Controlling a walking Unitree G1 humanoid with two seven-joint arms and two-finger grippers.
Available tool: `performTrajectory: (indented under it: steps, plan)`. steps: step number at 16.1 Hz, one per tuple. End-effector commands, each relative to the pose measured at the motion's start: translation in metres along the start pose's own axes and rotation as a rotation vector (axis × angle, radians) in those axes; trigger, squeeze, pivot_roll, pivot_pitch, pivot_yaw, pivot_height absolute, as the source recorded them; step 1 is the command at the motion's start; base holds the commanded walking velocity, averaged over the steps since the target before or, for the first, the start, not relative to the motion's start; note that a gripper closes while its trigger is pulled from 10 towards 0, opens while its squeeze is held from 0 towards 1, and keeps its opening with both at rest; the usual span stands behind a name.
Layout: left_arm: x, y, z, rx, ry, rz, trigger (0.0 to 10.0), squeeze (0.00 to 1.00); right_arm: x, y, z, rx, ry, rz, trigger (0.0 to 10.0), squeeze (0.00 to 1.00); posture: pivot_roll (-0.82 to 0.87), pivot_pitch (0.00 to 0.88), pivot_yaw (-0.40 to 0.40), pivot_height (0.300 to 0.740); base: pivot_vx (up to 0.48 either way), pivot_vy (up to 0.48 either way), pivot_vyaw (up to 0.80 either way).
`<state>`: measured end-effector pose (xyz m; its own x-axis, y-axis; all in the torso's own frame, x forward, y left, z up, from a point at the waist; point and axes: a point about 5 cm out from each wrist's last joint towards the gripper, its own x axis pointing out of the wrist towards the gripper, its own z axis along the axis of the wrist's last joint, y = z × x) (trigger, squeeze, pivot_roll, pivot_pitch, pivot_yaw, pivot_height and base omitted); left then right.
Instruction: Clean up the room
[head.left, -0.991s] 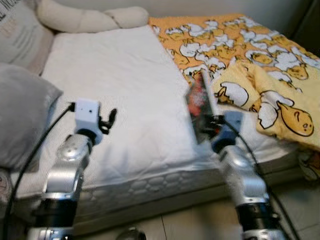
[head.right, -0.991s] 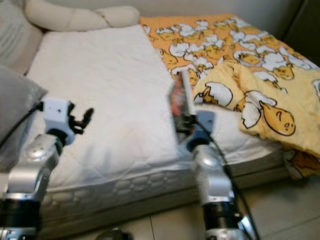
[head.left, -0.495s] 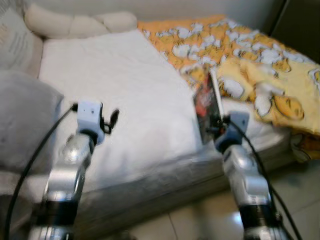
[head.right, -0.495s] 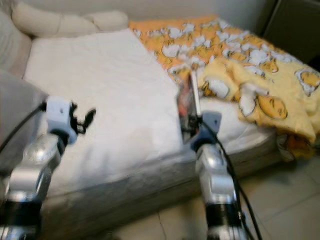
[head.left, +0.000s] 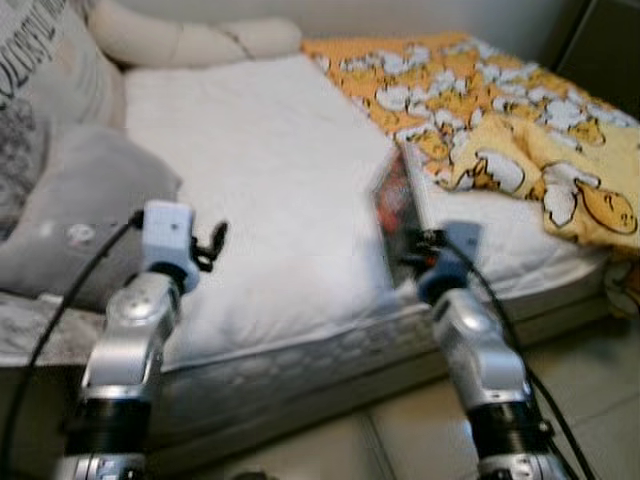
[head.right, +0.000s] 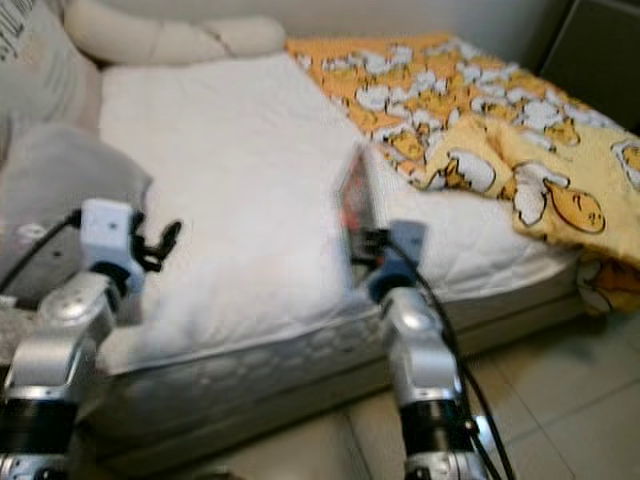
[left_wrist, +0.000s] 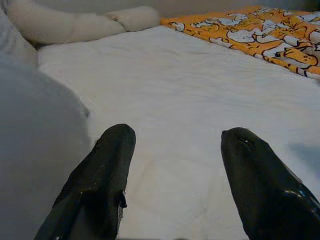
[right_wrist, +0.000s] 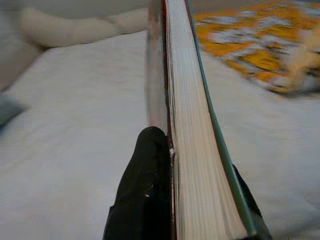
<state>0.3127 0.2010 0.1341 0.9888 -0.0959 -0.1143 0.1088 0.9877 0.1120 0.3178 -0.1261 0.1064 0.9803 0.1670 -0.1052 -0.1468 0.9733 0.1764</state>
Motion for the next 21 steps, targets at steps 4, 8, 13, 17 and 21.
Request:
performTrajectory:
  steps: [4, 8, 13, 17, 21]
  plan:
    - [0.0063, -0.0098, 0.0088, 0.02, -0.038, -0.02, 10.0, 0.0, 0.0029, -0.0058, 0.0118, -0.013, -0.04, -0.021, 10.0, 0.0, 0.03, 0.0, -0.018, 0.74, 0.0, 0.0, 0.68]
    - [0.0067, -0.0082, 0.0093, 0.024, -0.042, -0.01, 10.0, 0.0, 0.0032, -0.0108, 0.0121, -0.006, -0.041, -0.048, 10.0, 0.0, 0.03, 0.0, -0.016, 0.74, 0.062, 0.0, 0.0]
    - [0.006, -0.0087, 0.0098, 0.026, -0.044, -0.01, 10.0, 0.0, 0.0036, -0.0114, 0.0123, -0.009, -0.038, -0.055, 10.0, 0.0, 0.02, 0.0, -0.013, 0.74, 0.289, 0.0, 0.0]
    - [0.0058, -0.0094, 0.0092, 0.027, -0.043, -0.009, 10.0, 0.0, 0.0044, -0.0095, 0.0117, -0.031, -0.027, -0.028, 10.0, 0.0, 0.02, 0.0, -0.009, 0.74, 0.301, 0.0, 0.0]
    - [0.0063, -0.0091, 0.0093, 0.029, -0.042, -0.008, 10.0, 0.0, 0.0044, -0.0024, 0.0107, -0.036, -0.022, 0.013, 10.0, 0.0, 0.02, 0.0, -0.009, 0.74, 0.305, 0.0, 0.56]
